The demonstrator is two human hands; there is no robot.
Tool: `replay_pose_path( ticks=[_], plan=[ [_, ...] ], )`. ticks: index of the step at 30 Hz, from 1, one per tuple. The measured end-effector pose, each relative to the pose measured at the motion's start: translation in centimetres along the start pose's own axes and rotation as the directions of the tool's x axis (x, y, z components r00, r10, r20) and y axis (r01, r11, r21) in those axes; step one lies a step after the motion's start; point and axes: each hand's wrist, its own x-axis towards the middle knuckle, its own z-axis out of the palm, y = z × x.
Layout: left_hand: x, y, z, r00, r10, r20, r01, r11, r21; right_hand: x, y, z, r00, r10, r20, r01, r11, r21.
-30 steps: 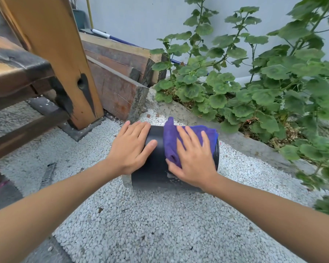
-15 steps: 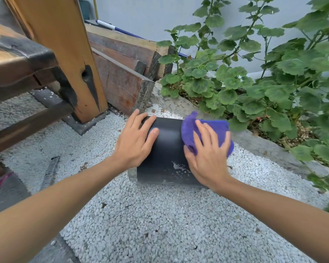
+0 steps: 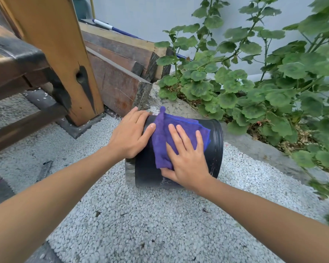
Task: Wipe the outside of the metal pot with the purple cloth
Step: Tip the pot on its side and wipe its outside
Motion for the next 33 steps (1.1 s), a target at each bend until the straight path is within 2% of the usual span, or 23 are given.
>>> replay_pose_path(
  ticks=[11,13,16,19,21,23,25,28,33],
  plan=[
    [0.0,-0.6,0.6,1.0,-0.005,-0.01,0.005,0.997,0.072,-4.0,5.8,0.0,0.981,0.153,0.117,-0.151,0.988,-0.027],
    [-0.2,-0.6,0.7,0.999,-0.002,-0.033,0.002,1.0,-0.004,-4.4,6.0,-0.3,0.975,0.193,0.114,-0.195,0.981,0.013],
    [-0.5,-0.6,0.6,0.997,-0.026,-0.074,0.008,0.973,-0.229,-4.2,5.0,-1.2,0.949,0.309,0.059,-0.314,0.939,0.14],
    [-0.4,-0.4,0.6,0.997,-0.074,-0.025,0.061,0.933,-0.354,-2.3,2.2,-2.5,0.912,0.41,-0.012,-0.388,0.873,0.294],
    [-0.3,-0.4,0.5,0.997,-0.076,-0.017,0.063,0.91,-0.41,-0.5,-0.8,-3.0,0.953,0.304,-0.003,-0.288,0.905,0.313],
    [-0.2,-0.6,0.3,0.998,-0.044,-0.035,0.022,0.879,-0.476,0.9,-4.2,-2.4,0.993,0.111,0.03,-0.115,0.961,0.251],
    [-0.3,-1.1,0.1,0.999,0.022,-0.034,-0.035,0.893,-0.448,1.6,-6.7,-1.2,0.996,0.004,0.086,-0.02,0.983,0.185],
    [-0.6,-1.6,0.3,0.997,0.073,-0.024,-0.076,0.959,-0.274,1.7,-7.2,0.4,0.989,-0.007,0.145,-0.009,0.994,0.112],
    [-1.4,-1.2,1.1,0.988,0.139,-0.066,-0.145,0.984,-0.102,0.3,-4.8,2.1,0.992,-0.091,0.088,0.081,0.99,0.116]
  ],
)
